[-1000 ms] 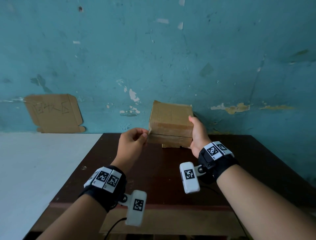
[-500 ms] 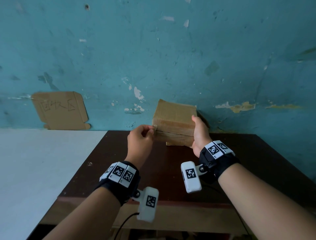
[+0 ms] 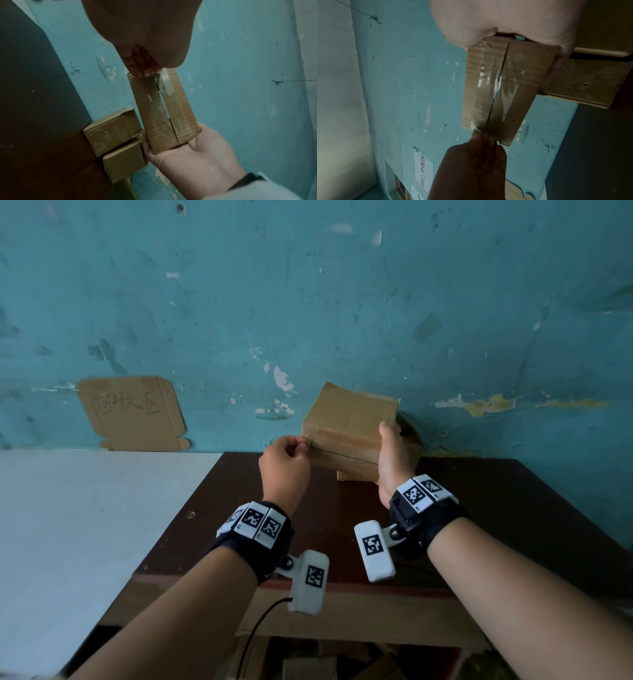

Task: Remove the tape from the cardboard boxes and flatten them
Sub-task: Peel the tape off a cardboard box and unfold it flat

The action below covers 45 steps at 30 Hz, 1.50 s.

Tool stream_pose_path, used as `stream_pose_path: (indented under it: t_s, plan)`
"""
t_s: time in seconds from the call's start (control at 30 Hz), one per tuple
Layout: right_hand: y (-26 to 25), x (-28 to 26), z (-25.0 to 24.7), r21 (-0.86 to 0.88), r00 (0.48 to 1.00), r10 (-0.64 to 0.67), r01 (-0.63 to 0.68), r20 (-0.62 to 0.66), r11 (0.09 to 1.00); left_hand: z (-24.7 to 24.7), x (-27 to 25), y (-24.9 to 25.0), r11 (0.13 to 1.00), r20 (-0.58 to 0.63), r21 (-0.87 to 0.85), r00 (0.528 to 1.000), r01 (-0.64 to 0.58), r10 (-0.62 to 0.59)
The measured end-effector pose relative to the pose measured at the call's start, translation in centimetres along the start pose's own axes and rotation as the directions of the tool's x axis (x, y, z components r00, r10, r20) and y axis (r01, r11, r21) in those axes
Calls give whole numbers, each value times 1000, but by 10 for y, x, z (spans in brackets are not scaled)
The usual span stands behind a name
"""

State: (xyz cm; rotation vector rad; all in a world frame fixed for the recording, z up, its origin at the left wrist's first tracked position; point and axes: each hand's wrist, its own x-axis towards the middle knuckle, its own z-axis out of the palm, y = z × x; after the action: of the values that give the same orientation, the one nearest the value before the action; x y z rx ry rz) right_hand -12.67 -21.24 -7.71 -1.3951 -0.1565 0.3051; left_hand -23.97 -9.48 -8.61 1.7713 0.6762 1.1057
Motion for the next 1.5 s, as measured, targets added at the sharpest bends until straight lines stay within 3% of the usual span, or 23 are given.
stream_pose_path:
  t_s: [0.33,0.53,0.63,0.7,0.73,0.8,0.97,1.1,1.27,1.33,1.4,1.5]
  plan:
    - [7,-14,2,-24,995,-69,67,-72,997,-2,-20,10,999,-25,-26,999,45,-45]
    - [5,-20,-1,88,996,-7,15,-90,996,-3,-31,14,1000,-56,2,998,1,-1]
    - [6,-22,6,137,998,18,-11,-53,991,0,-40,17,969,22,98,974,-226,225]
    - [28,13,13,152,999,10,-4,-34,988,10,-53,21,903,108,128,911,-409,397]
    - [45,42,15,151,1000,2,-1,-4,989,14,-56,25,900,92,107,905,-423,414]
    - [55,68,13,139,999,9,-16,47,990,15,-53,32,927,42,34,928,-373,371]
    - [17,11,5,194,990,31,-57,134,979,2,-44,33,945,166,-43,931,-324,326]
    - [12,1,1,260,980,48,-98,191,961,-7,-41,29,974,168,-100,961,-204,219]
    - [-5,-13,-9,304,992,79,-107,102,947,-23,-32,30,970,123,-242,992,40,-10]
    - [-6,-9,-14,227,994,88,-102,71,969,-31,-27,31,956,120,-260,987,136,-108]
    - [-7,-6,-19,130,998,45,-49,33,990,-38,-21,29,958,111,-224,981,179,-157]
    - [-12,-13,-21,150,999,35,-39,32,988,-47,-11,21,983,74,-103,987,149,-142]
